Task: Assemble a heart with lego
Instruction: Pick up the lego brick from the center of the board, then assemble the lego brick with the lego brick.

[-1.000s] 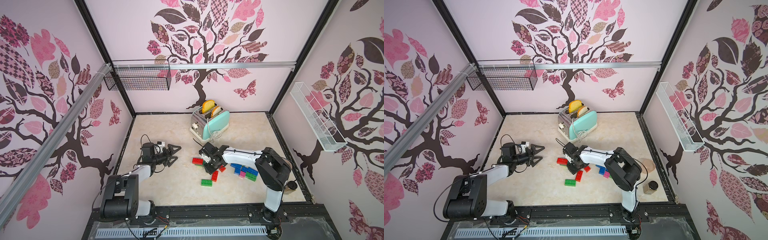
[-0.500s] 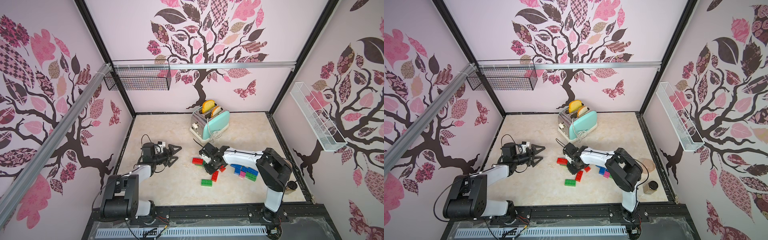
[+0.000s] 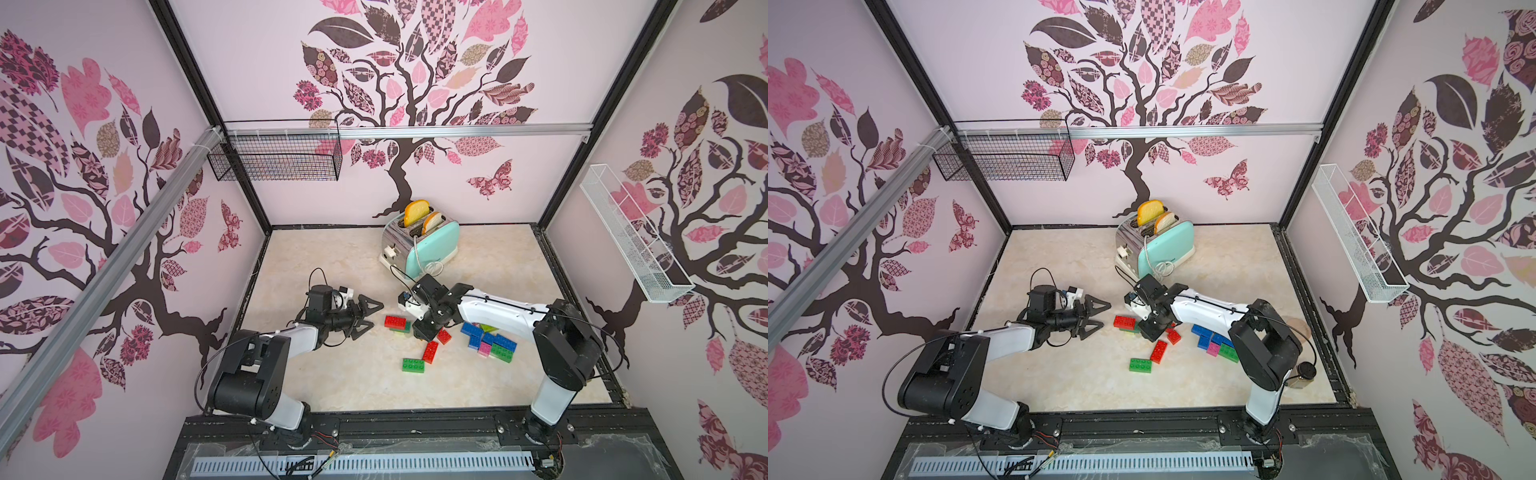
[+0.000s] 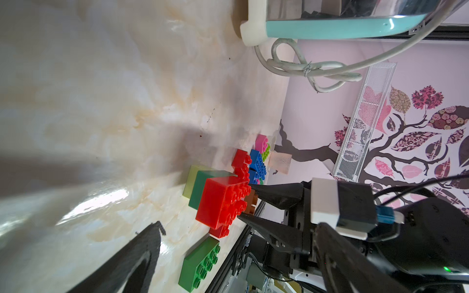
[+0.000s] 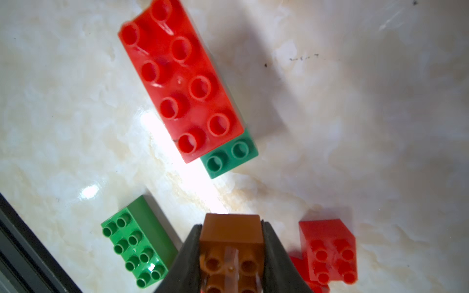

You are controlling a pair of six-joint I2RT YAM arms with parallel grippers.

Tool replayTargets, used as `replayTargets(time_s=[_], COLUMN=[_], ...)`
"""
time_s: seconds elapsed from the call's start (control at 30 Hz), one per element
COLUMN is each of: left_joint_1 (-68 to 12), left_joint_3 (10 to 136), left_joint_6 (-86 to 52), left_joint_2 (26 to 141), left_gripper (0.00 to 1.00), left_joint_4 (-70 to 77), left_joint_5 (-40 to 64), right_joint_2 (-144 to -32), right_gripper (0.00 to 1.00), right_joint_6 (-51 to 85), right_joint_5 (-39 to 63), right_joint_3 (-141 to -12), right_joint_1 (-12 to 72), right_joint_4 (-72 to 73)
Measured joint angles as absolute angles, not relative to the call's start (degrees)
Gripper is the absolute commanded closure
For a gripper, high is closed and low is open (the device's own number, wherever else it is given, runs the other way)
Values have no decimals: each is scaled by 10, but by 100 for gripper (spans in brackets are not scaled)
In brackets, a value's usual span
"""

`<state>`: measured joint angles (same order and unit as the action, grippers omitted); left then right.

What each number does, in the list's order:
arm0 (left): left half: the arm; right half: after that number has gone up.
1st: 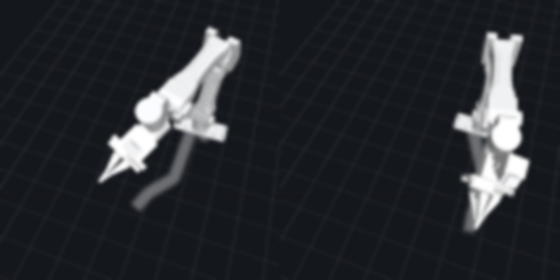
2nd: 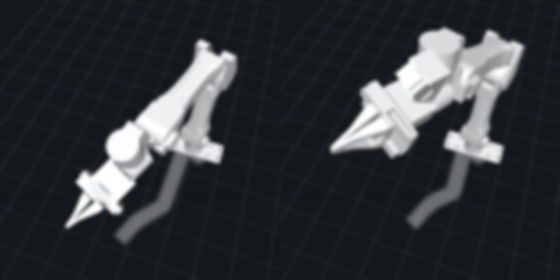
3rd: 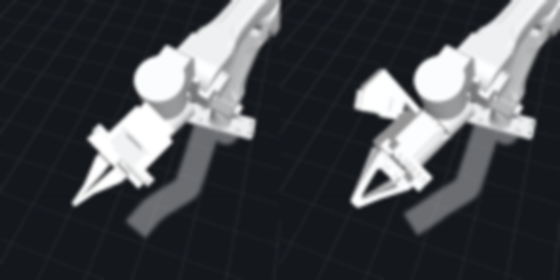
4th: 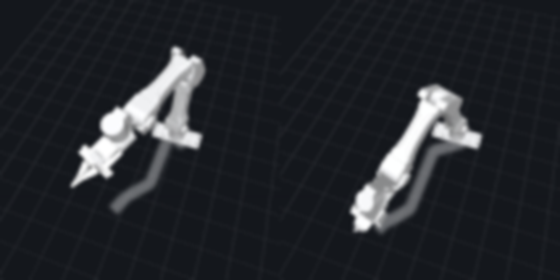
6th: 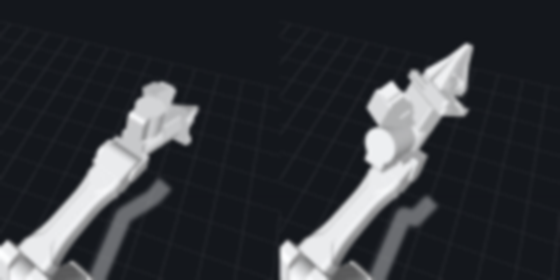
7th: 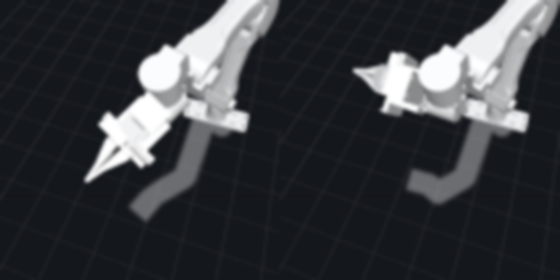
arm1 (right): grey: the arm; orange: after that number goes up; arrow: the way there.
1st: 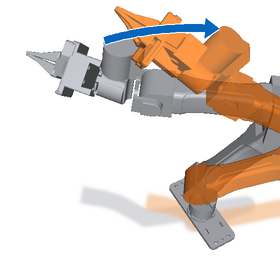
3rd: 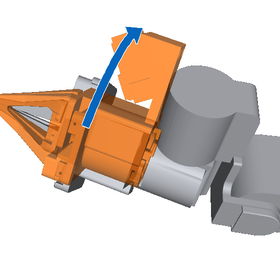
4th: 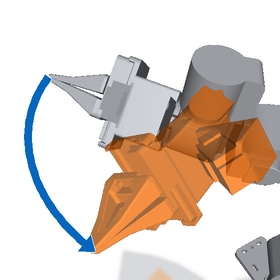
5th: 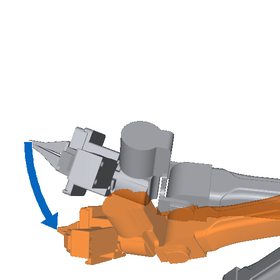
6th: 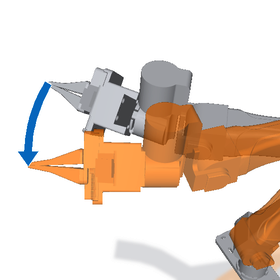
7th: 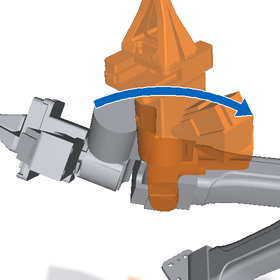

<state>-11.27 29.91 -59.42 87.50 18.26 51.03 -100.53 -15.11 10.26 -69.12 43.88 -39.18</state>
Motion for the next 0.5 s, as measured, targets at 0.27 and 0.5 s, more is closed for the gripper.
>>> replayTargets(time_s=[0.27,0.5], left_joint_1=[-148,-151], left_joint_3=[309,310], left_joint_6=[-587,-582], left_joint_2=[903,912], left_gripper=[8,16], left_joint_4=[192,199], left_joint_5=[509,508], right_joint_2=[-1009,-1034], right_gripper=[77,77], right_joint_6=[-239,-307], right_joint_5=[125,146], right_joint_3=[-734,-765], right_joint_1=[434,414], right_joint_4=[-401,-429])
